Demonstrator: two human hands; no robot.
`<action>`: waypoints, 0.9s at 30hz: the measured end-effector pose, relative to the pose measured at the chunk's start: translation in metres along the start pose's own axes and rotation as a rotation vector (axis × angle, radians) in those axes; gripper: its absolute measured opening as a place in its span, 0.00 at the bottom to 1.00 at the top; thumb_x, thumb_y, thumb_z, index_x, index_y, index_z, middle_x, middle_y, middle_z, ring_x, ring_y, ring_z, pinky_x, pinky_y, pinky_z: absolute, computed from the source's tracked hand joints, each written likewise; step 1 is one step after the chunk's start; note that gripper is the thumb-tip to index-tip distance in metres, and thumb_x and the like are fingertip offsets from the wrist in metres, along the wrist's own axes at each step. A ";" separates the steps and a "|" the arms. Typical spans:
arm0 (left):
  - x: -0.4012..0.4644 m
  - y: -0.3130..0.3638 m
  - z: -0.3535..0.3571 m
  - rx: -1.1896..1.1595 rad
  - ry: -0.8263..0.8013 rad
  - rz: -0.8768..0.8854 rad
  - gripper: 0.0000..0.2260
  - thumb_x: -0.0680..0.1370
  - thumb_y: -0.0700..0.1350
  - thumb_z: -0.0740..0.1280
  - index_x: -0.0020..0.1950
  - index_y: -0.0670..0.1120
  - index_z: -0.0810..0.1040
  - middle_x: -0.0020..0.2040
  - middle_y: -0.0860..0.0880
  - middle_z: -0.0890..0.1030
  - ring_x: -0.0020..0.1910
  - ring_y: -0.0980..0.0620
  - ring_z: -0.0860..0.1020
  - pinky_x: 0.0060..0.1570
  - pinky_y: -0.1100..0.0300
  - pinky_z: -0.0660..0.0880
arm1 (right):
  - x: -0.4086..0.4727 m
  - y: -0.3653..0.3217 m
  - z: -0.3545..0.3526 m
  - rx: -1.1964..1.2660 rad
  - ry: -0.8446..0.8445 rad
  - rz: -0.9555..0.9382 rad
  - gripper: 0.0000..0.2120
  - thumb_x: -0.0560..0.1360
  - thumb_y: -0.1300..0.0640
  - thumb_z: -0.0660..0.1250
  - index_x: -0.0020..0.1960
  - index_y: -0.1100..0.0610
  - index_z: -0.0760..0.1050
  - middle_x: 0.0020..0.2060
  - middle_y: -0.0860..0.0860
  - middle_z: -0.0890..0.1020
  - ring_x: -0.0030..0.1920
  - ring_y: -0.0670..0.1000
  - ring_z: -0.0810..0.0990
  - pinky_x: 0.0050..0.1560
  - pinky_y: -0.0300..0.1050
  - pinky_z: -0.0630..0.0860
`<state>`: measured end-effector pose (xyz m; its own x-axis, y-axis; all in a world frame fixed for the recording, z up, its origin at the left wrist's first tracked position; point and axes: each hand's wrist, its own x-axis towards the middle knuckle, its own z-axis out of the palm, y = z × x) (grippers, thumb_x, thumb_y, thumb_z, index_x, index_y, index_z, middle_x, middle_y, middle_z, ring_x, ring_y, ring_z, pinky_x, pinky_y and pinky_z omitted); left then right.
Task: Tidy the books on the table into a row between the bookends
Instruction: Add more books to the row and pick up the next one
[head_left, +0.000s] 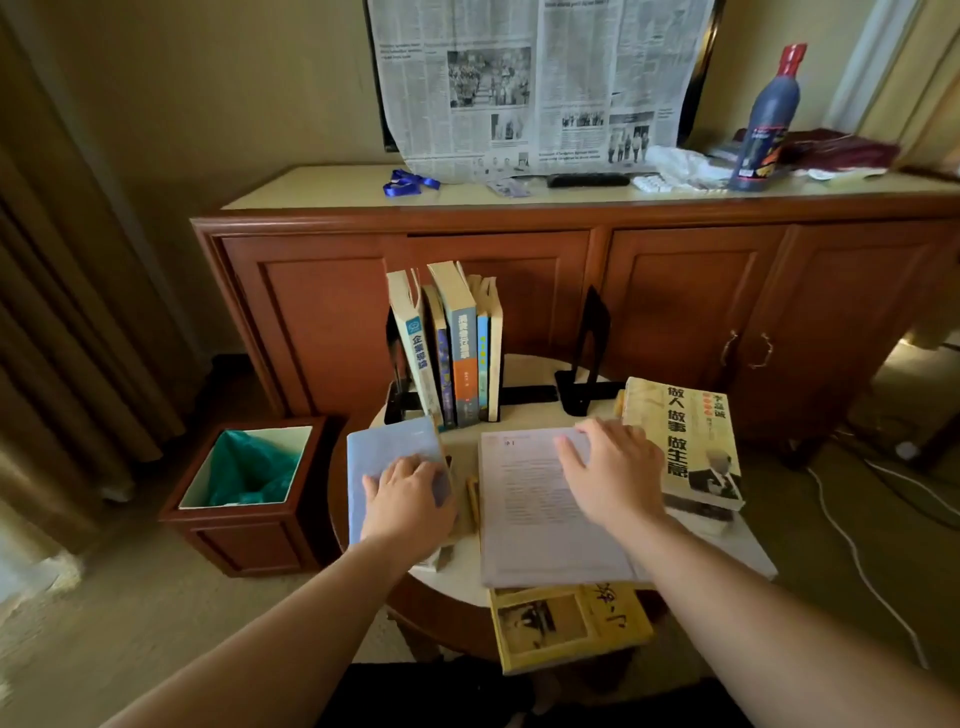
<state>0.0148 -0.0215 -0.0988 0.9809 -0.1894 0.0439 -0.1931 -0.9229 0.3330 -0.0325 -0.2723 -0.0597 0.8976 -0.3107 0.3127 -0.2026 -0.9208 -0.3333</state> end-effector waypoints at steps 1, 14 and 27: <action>-0.001 0.006 0.003 0.041 0.016 -0.014 0.20 0.81 0.57 0.61 0.72 0.55 0.74 0.73 0.51 0.72 0.73 0.46 0.67 0.75 0.43 0.55 | 0.007 0.021 -0.008 -0.030 0.021 0.083 0.21 0.82 0.37 0.56 0.62 0.49 0.77 0.58 0.51 0.82 0.60 0.57 0.76 0.60 0.56 0.69; -0.011 0.009 0.019 0.277 0.067 0.000 0.25 0.83 0.64 0.49 0.75 0.54 0.67 0.76 0.47 0.68 0.77 0.43 0.63 0.75 0.40 0.56 | 0.017 0.133 -0.033 0.288 -0.140 0.679 0.23 0.68 0.37 0.79 0.50 0.54 0.78 0.44 0.49 0.84 0.38 0.47 0.80 0.28 0.41 0.71; 0.008 0.025 -0.005 -0.061 -0.024 -0.197 0.20 0.81 0.66 0.59 0.65 0.56 0.75 0.68 0.49 0.74 0.67 0.44 0.72 0.70 0.43 0.64 | 0.043 0.094 -0.069 0.865 -0.182 0.649 0.17 0.75 0.59 0.77 0.58 0.55 0.74 0.53 0.52 0.83 0.54 0.55 0.84 0.49 0.55 0.83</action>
<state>0.0178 -0.0443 -0.0857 0.9986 -0.0161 -0.0494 0.0044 -0.9210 0.3896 -0.0402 -0.3887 -0.0159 0.7783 -0.5712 -0.2605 -0.3783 -0.0955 -0.9207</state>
